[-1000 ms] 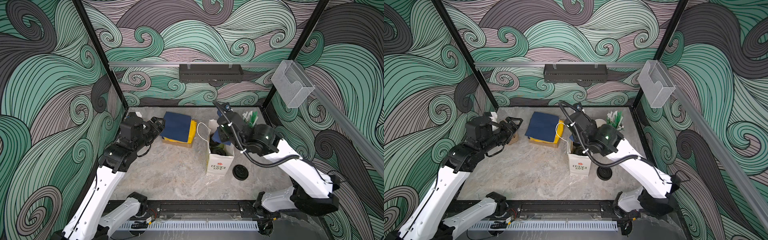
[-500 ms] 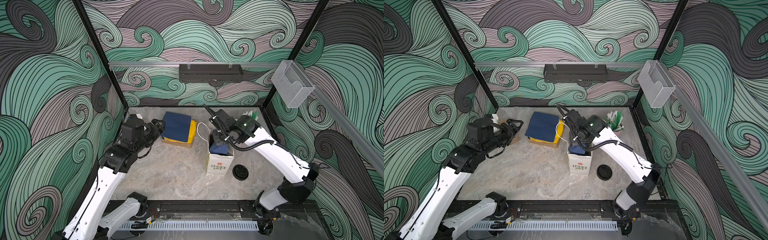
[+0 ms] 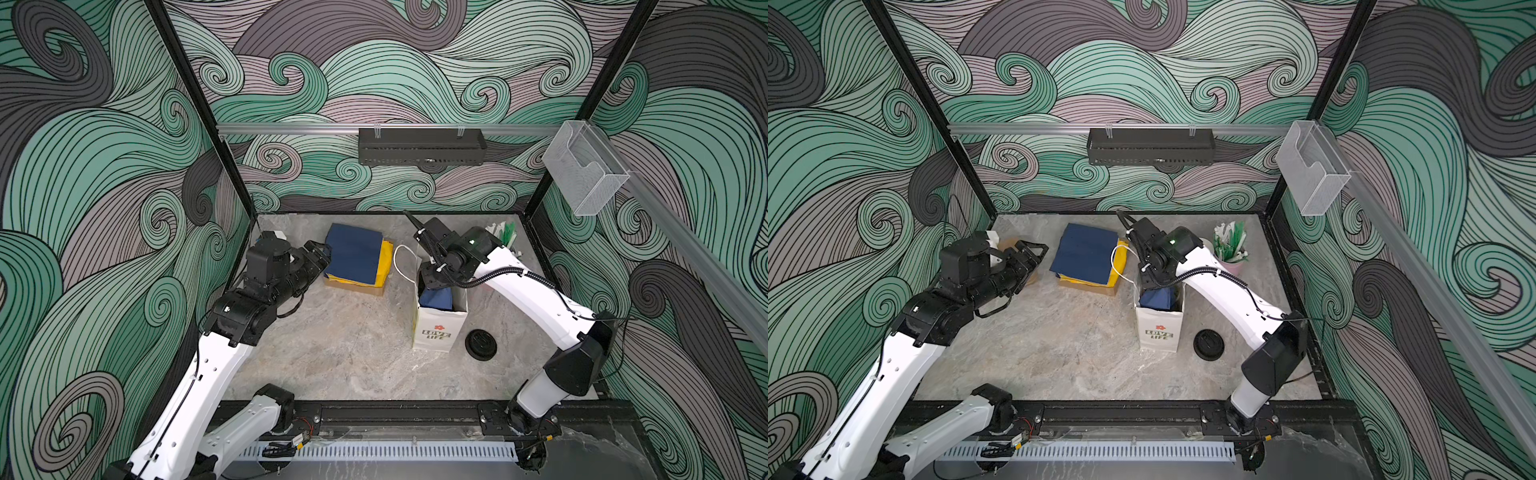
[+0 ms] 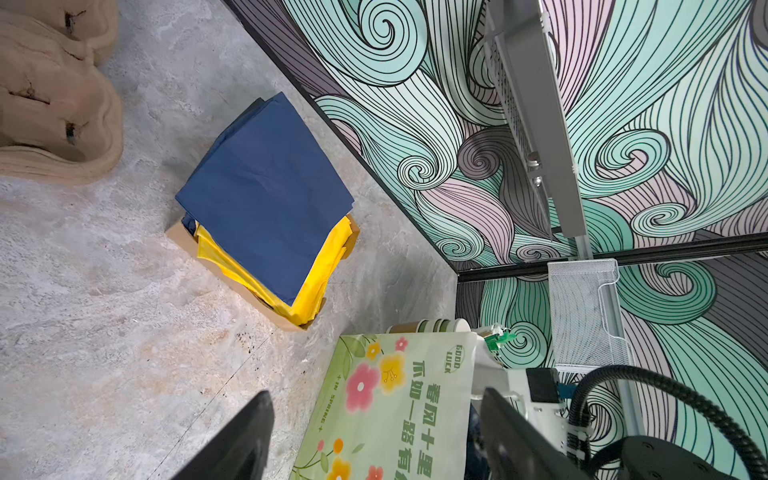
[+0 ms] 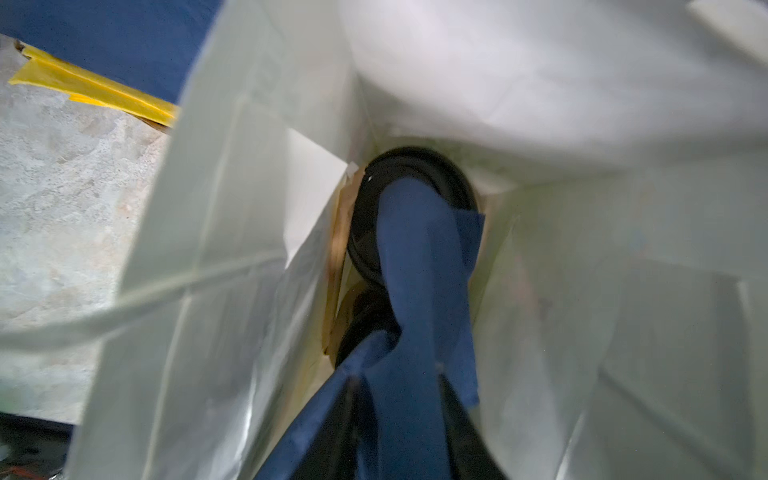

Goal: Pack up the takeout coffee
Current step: 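Push the blue napkin down into the white bag with the right gripper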

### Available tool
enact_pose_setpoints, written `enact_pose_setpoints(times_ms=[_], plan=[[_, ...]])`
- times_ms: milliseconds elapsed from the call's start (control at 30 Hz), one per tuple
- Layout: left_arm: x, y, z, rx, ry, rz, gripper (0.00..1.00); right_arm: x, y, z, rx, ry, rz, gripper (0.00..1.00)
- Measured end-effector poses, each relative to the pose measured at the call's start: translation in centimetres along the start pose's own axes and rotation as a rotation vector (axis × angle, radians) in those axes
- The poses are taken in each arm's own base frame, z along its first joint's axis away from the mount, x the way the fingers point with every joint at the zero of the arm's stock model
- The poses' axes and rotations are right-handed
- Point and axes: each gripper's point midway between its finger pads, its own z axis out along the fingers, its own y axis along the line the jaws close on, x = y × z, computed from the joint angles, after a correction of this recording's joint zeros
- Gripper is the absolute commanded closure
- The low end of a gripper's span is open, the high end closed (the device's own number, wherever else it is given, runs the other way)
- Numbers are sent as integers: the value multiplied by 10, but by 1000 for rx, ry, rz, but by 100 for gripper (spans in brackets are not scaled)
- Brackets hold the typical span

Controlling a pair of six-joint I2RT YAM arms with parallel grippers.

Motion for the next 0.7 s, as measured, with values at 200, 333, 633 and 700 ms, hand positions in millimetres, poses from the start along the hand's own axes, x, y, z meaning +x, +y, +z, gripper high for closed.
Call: enact_pose_setpoints(times_ms=[200, 333, 633, 700], plan=[[3, 2, 4, -10, 13, 0, 19, -1, -5, -23, -22, -52, 22, 53], [8, 5, 15, -28, 46, -1, 19, -3, -13, -55, -49, -119, 52, 65], [16, 8, 29, -46, 94, -3, 20, 2, -10, -46, -52, -81, 64, 93], [16, 7, 29, -44, 94, -3, 20, 3, -4, -33, -55, -53, 61, 94]])
